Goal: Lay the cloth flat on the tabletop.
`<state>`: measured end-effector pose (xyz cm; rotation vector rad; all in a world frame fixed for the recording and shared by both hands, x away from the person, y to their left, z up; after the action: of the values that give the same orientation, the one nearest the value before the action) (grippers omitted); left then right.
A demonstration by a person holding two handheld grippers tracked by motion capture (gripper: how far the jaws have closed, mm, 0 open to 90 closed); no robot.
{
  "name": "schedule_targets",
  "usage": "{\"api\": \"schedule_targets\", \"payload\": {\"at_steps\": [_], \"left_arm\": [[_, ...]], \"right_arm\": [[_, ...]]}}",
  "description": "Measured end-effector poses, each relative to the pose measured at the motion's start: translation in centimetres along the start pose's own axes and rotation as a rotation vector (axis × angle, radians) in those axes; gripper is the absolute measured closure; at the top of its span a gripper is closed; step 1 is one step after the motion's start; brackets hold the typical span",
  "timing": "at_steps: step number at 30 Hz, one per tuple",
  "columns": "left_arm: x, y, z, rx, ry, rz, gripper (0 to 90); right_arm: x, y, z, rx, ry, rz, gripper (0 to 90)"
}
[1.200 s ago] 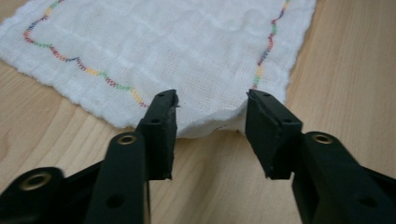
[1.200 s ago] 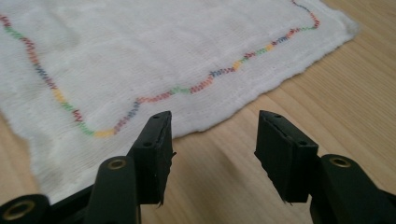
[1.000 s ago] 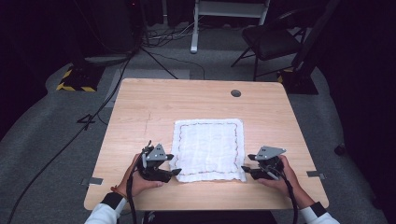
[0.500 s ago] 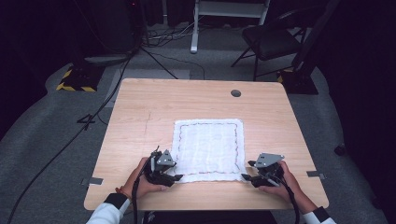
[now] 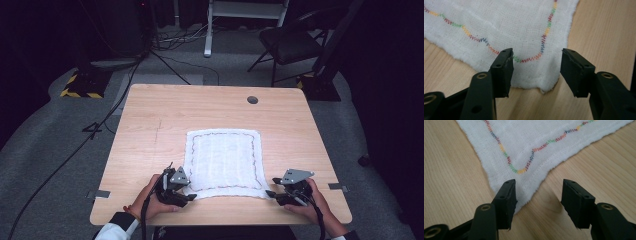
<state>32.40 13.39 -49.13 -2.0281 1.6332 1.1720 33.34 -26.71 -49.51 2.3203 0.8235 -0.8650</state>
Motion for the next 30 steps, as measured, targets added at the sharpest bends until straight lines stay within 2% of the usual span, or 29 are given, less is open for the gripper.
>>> {"api": "schedule_targets", "payload": {"at_steps": [3, 10, 14, 17, 19, 21, 27, 30], "left_arm": [[-0.4, 0.3, 0.0, -0.004, 0.027, -0.001, 37.3], [-1.5, -0.5, -0.4, -0.025, 0.099, -0.039, 30.9], [-2.1, -1.5, -0.8, -0.063, 0.157, -0.062, 26.4], [-2.4, -2.6, -1.4, -0.083, 0.184, -0.082, 25.1], [-2.4, -3.5, -2.1, -0.075, 0.189, -0.099, 23.9], [-2.3, -4.5, -2.9, -0.067, 0.178, -0.133, 23.8], [-1.4, -7.8, -5.0, -0.091, 0.174, -0.139, 22.7], [-0.7, -9.2, -5.8, -0.099, 0.159, -0.150, 22.7]], "right_arm": [[-0.4, 0.1, 0.0, -0.019, 0.014, 0.024, 44.3], [-0.6, 1.0, -0.4, 0.011, 0.041, 0.048, 41.8], [-0.5, 2.0, -1.2, 0.038, 0.069, 0.060, 41.7], [-0.2, 3.0, -2.1, 0.045, 0.084, 0.073, 42.2], [0.3, 3.7, -2.9, 0.049, 0.089, 0.081, 42.9], [0.9, 4.5, -3.8, 0.043, 0.091, 0.099, 43.2], [3.5, 7.2, -6.2, 0.054, 0.078, 0.152, 44.0], [4.7, 8.3, -7.3, 0.075, 0.077, 0.151, 44.1]]}}
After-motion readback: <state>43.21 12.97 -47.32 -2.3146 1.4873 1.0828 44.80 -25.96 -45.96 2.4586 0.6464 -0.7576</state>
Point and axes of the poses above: each handheld gripper's, and its own axes: x roughly forward along the jaws, z roughly out of its underside, y roughly to its right, the point moved 1 cm from there along x, roughly forward along the jaws, and after that the axes turned 14 degrees about z, right-handed, at the moved point
